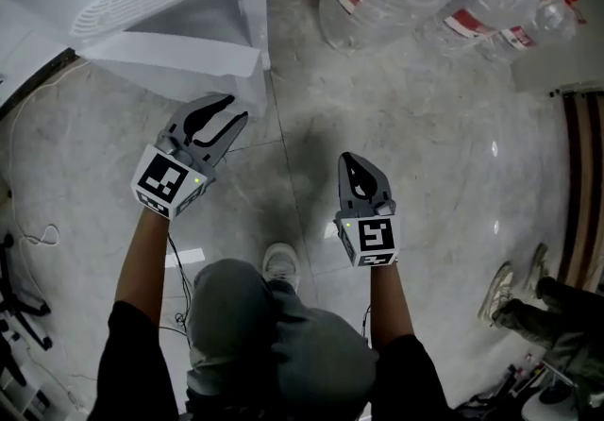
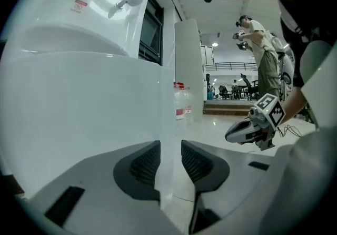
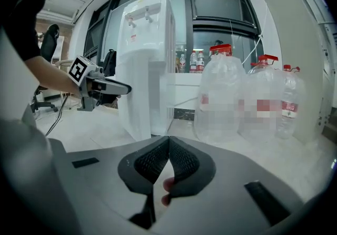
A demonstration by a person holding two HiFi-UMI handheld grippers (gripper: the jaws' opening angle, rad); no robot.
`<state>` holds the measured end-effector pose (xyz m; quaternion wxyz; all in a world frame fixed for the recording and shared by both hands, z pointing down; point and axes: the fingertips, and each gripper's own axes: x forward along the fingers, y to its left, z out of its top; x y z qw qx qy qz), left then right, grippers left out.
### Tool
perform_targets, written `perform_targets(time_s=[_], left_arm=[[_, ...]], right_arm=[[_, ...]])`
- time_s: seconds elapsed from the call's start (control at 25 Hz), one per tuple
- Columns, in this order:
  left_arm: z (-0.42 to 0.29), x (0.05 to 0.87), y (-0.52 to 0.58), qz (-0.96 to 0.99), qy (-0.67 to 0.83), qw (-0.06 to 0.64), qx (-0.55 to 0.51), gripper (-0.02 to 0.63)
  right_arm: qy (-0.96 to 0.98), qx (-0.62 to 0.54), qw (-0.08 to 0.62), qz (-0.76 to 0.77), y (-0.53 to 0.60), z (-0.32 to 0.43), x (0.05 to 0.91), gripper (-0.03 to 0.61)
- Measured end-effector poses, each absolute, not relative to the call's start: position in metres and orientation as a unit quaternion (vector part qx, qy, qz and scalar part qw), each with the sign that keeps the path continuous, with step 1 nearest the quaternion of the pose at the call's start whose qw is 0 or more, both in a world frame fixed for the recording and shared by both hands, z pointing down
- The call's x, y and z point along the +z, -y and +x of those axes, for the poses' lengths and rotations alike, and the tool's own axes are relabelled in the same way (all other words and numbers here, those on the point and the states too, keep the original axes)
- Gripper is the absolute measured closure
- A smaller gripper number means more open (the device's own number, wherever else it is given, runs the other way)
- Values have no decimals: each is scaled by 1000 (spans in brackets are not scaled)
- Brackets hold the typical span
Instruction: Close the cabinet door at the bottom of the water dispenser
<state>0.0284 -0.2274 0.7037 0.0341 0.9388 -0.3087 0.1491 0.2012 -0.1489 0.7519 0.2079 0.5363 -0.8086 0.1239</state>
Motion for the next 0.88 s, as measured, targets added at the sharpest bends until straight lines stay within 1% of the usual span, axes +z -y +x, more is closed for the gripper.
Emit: perform_targets(time_s=[0.4,0.6,0.68,0.72,0.76,0.8,0.88], left_arm=[[34,736,311,918,358,81,150,472],[27,739,342,906,384,83,157,463],[25,740,345,904,385,71,173,495],[27,740,345,904,382,64,179,495],[28,740,343,905,380,62,181,493],[29,738,342,906,379,63,178,477],[28,731,337,907,382,68,166,474]], right_arm=[[786,145,222,559,150,236,772,566],[782,148,227,561,153,244,775,565],[782,149,229,560,152,244,777,565],[782,149,229,560,152,245,777,565],[783,149,228,560,153,244,776,566],[784,148,228,558,153,243,776,566],[788,147,226,553,154,238,773,566]])
